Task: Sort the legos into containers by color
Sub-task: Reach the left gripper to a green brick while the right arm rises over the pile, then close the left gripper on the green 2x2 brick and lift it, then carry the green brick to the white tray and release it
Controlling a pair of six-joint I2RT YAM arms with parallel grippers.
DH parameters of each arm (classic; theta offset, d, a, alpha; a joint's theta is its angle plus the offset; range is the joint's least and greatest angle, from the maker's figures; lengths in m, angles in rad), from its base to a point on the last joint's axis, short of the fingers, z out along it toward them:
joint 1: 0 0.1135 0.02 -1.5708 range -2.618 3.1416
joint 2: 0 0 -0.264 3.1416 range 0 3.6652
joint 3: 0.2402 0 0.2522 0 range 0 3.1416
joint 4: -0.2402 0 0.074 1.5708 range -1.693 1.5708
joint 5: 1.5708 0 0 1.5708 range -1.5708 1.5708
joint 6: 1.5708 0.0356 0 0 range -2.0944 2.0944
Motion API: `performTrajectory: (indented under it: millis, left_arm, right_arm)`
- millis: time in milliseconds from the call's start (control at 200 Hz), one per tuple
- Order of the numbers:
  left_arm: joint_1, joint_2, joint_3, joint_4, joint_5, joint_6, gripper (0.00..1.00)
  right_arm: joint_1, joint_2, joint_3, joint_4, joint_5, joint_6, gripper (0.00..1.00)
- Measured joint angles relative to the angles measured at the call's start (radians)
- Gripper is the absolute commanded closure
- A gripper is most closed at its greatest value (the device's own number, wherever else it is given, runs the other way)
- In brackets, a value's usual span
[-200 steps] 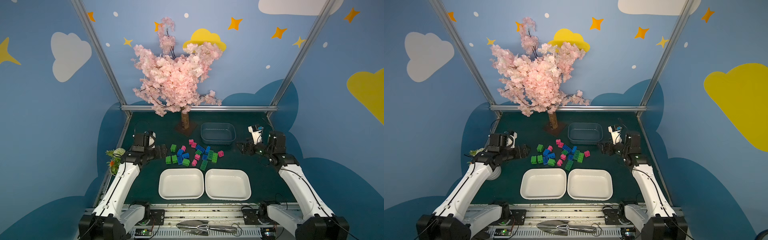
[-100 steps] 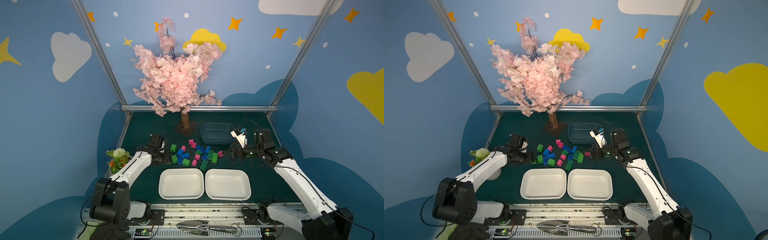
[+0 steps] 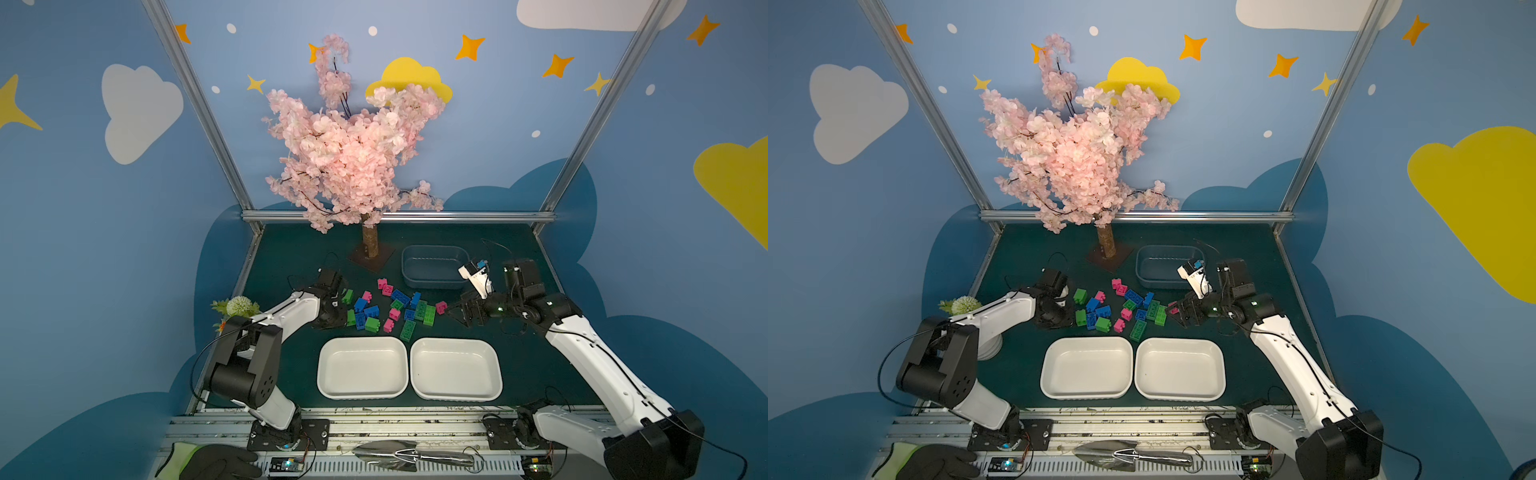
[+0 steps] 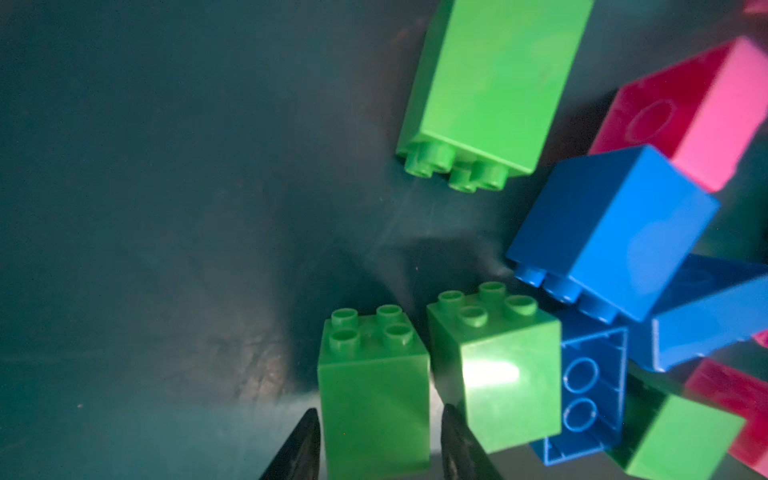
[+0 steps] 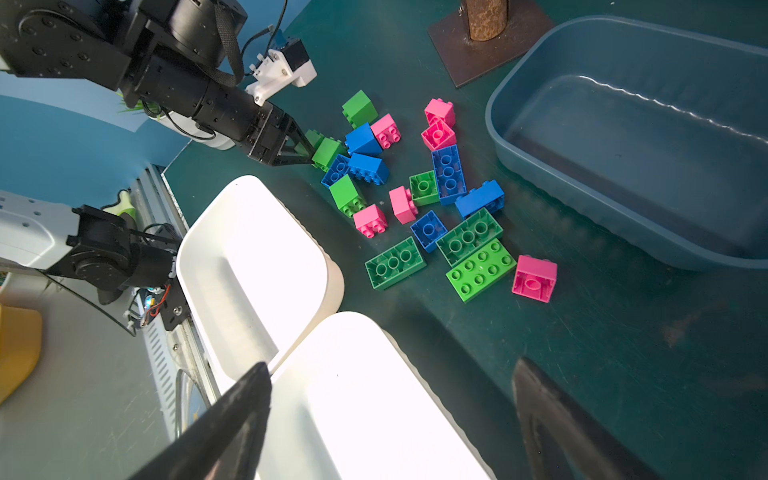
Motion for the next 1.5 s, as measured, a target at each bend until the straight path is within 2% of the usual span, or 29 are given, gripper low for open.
performTrajectory:
  millis: [115, 285, 576, 801, 976, 1141, 1246, 1371, 1497]
  left_arm:
    - [0.000, 0.034, 0.021, 0.006, -0.018, -0.001, 0.59]
    - [0.000, 0.061, 0.043, 0.015, -0.032, -0.001, 0.74]
    - [0.000, 0.055, 0.090, -0.034, -0.039, 0.005, 0.74]
    - [0.000, -0.095, 0.231, -0.192, -0.028, 0.026, 0.74]
    - [-0.008, -0.242, 0.278, -0.329, 0.036, 0.018, 0.75]
    - [-0.089, -0.350, 0.264, -0.474, 0.075, -0.047, 0.75]
    - [-0.177, -0.436, 0.205, -0.550, 0.087, -0.136, 0.75]
    - [-0.274, -0.508, 0.103, -0.589, 0.087, -0.233, 0.75]
    - [-0.293, -0.534, -0.021, -0.561, 0.071, -0.315, 0.77]
  right_arm:
    - [0.000, 0.005, 0.000, 0.000, 0.005, -0.001, 0.10]
    - [0.000, 0.014, 0.001, 0.000, 0.014, -0.001, 0.10]
    - [-0.005, 0.013, 0.001, 0.002, 0.026, 0.000, 0.10]
    - [-0.013, 0.010, 0.001, 0.031, 0.030, 0.004, 0.10]
    - [-0.015, 0.011, 0.001, 0.045, 0.024, 0.003, 0.10]
    - [-0.016, 0.024, 0.001, 0.050, 0.015, 0.000, 0.10]
    - [-0.016, 0.039, 0.003, 0.050, 0.011, -0.010, 0.10]
    - [-0.020, 0.054, 0.008, 0.046, 0.012, -0.032, 0.10]
    - [-0.027, 0.066, 0.021, 0.046, 0.011, -0.048, 0.10]
